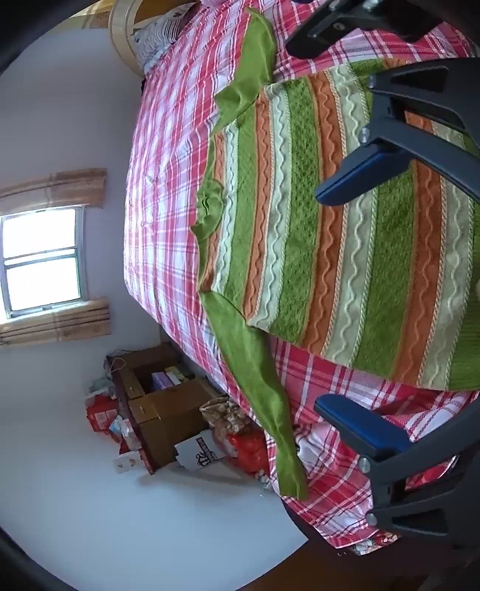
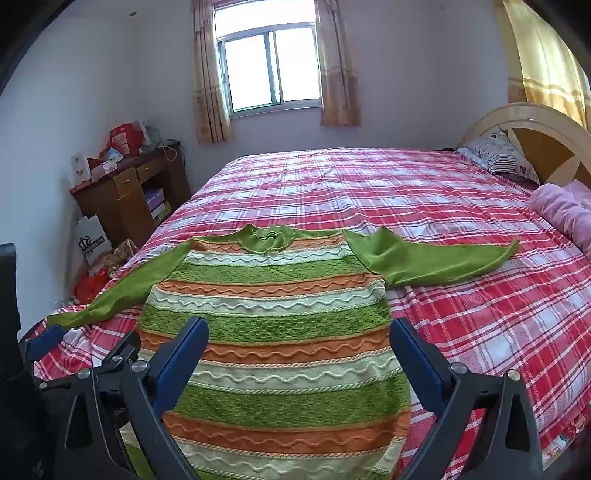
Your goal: Fold small clothes
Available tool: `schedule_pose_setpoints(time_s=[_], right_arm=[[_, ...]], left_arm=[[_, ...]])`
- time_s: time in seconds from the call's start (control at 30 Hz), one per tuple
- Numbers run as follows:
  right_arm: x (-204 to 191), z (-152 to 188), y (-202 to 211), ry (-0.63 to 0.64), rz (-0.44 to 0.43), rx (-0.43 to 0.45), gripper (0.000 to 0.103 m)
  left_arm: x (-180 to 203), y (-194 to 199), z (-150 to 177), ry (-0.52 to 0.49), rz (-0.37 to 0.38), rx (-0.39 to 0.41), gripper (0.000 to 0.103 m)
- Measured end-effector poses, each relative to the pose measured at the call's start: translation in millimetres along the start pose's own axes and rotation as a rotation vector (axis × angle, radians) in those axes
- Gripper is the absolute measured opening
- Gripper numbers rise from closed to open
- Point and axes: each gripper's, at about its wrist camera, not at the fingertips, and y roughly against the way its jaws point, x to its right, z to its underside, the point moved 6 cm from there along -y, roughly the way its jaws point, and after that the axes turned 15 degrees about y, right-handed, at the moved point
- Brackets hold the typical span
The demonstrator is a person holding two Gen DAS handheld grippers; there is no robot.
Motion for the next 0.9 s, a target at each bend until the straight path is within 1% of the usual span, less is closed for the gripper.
schedule_pose_setpoints(time_s=[0.1, 0.13, 0.17, 0.2, 0.27, 0.37, 0.6, 0.67, 0.9], right_arm=[[-1, 4, 0, 0.002, -0.001, -0.007, 0.099], [-1, 5, -1, 0.002, -0.002, -0.009, 0.099], [-1, 7, -1, 0.001, -0.003, -0.011, 0.099], [-2, 9, -1, 0.001, -0.004, -0.014, 0.099], [4, 5, -14, -0.02, -0.008, -0.037, 0.099], [4, 10, -21, -0.013, -0.003, -0.045, 0.099], [14, 10, -35, -0.014, 0.0, -0.067, 0.099], [8, 9, -35, -0.009, 0.002, -0.072, 0.099], [9, 9, -46, -0.011, -0.008, -0.094, 0.099]], left_arm=[[0, -7, 4, 0.014, 0.018, -0.069, 0.103], [-1, -16, -1, 0.014, 0.031, -0.101, 0.103], [-3, -16, 1, 0.024, 0.036, -0.083, 0.103], [-1, -15, 2, 0.008, 0.027, -0.071, 0.103], [2, -15, 3, 0.002, 0.022, -0.061, 0.103], [-1, -19, 7, 0.0, 0.016, -0.051, 0.103], [2, -30, 7, 0.012, 0.008, -0.07, 0.103], [2, -33, 7, 0.014, 0.007, -0.077, 0.103], [7, -42, 8, 0.012, 0.008, -0.103, 0.103]])
